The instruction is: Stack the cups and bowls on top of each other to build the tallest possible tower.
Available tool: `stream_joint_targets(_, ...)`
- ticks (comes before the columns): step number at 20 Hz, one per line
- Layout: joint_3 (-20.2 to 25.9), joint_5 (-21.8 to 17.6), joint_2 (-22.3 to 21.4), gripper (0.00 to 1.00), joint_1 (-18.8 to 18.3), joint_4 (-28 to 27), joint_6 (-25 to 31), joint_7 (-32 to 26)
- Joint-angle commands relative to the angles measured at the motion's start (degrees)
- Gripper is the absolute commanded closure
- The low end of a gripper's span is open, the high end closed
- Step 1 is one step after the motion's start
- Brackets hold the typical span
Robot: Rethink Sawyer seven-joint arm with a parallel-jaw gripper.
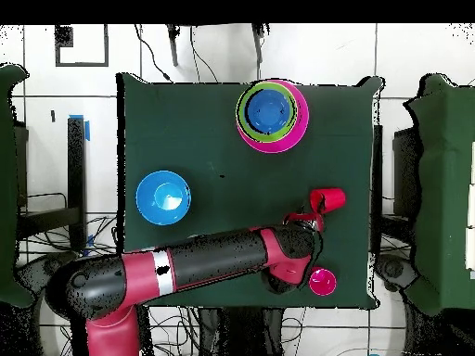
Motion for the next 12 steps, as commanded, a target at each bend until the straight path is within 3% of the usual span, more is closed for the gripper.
stream_joint_targets(1, 5.6, -1.5, -0.5, 0.00, 1.1, -5.4, 9.4, -4.2)
stream_joint_targets(5, 5.8, -0.4, -0.4, 0.00, 1.5, -5.0, 12.8, -3.9)
stream_joint_targets(9, 9.0, -7.0, -4.7, 0.00, 2.3, -5.5, 16.7, -0.4)
stream_joint_targets(12, 10.2, -7.9, -5.7, 0.00, 3.0, -5.3, 18.7, -0.3)
